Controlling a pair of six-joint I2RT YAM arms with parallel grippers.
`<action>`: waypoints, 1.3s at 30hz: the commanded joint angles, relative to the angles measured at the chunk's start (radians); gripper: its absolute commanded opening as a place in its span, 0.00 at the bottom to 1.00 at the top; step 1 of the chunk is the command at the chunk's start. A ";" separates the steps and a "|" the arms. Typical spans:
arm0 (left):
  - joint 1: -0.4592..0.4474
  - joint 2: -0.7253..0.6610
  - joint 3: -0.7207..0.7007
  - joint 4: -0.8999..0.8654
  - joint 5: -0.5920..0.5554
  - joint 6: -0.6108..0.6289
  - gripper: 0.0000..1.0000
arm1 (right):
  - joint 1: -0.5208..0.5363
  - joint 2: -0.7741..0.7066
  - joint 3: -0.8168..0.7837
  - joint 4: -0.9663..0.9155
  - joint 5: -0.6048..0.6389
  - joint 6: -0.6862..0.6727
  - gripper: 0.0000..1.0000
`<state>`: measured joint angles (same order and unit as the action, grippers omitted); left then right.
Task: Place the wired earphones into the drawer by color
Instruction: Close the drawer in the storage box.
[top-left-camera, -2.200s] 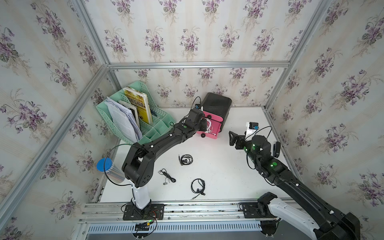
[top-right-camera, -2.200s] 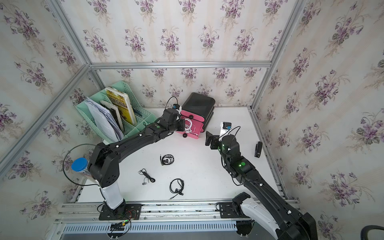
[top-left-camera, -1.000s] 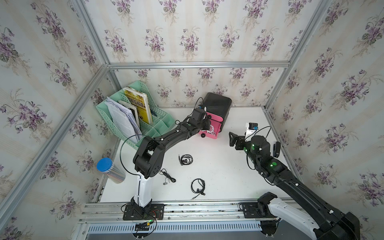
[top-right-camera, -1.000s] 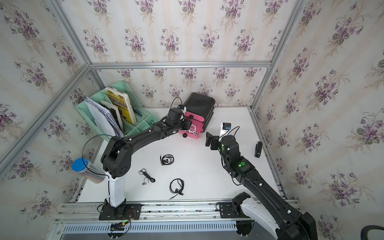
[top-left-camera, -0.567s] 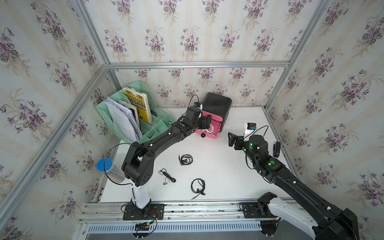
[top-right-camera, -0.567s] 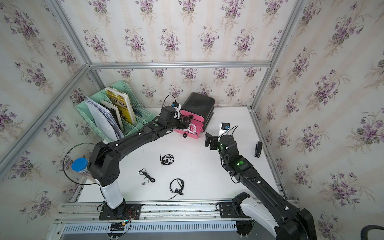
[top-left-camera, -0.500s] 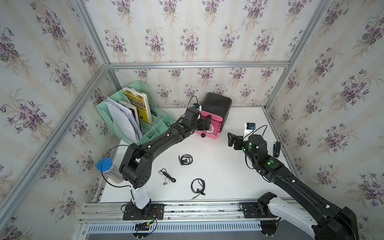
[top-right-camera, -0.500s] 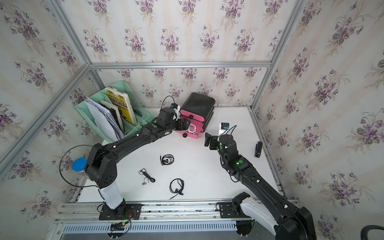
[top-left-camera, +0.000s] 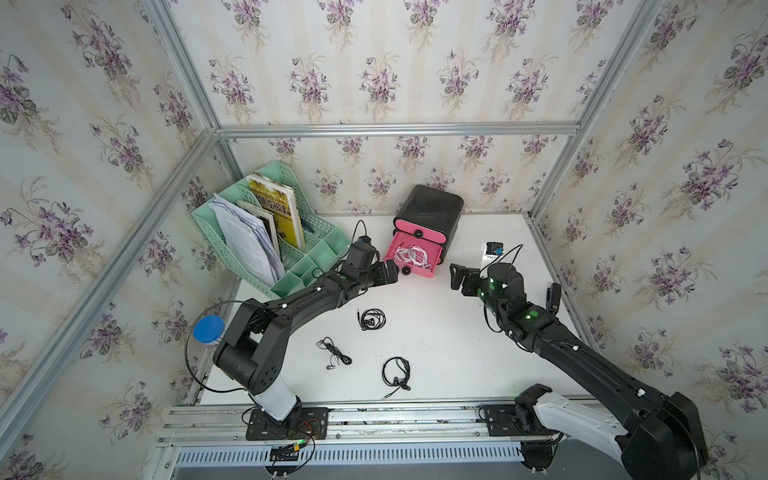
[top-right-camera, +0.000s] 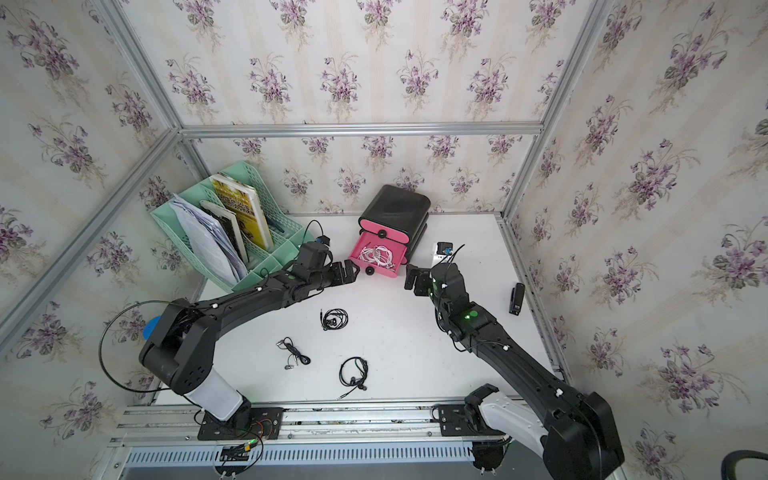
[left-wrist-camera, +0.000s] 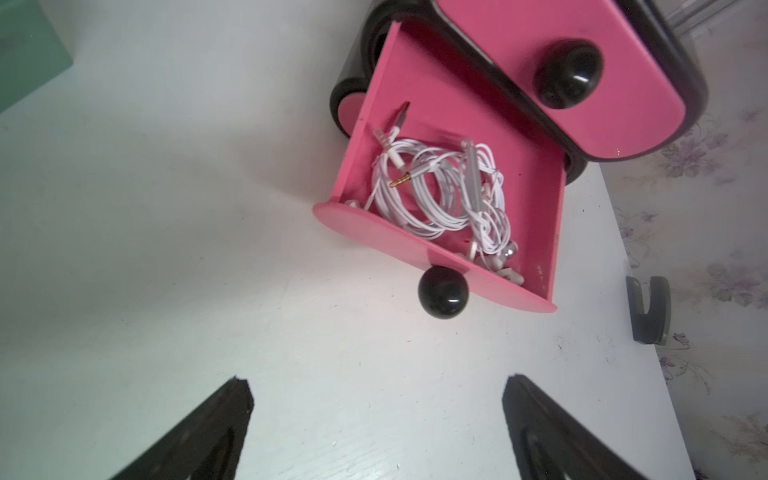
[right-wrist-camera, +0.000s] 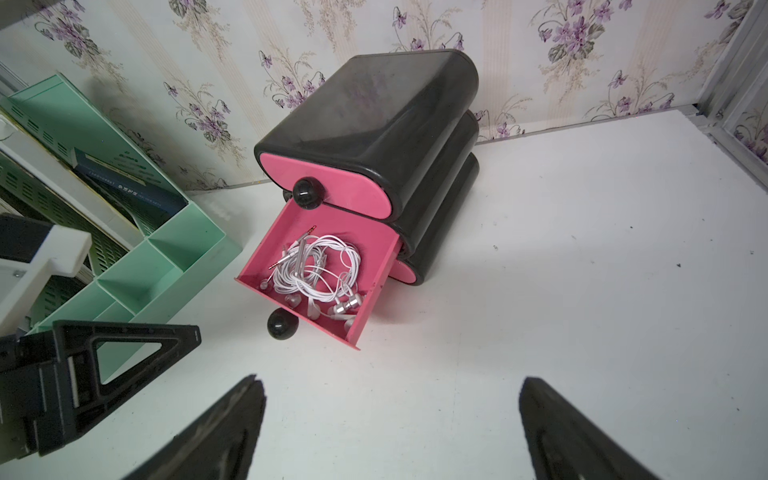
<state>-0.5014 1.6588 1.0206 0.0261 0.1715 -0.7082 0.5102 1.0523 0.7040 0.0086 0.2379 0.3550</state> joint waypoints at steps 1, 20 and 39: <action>0.025 0.019 -0.027 0.123 0.068 -0.103 0.99 | 0.001 0.002 0.010 0.013 0.003 0.016 1.00; 0.041 0.179 0.046 0.175 0.092 -0.237 0.99 | 0.000 -0.026 0.000 0.002 0.024 0.010 1.00; 0.039 0.259 0.109 0.193 0.113 -0.249 0.99 | 0.000 -0.031 0.001 0.002 0.028 0.007 1.00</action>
<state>-0.4625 1.9083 1.1103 0.1909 0.2695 -0.9535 0.5102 1.0271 0.7036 0.0017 0.2497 0.3660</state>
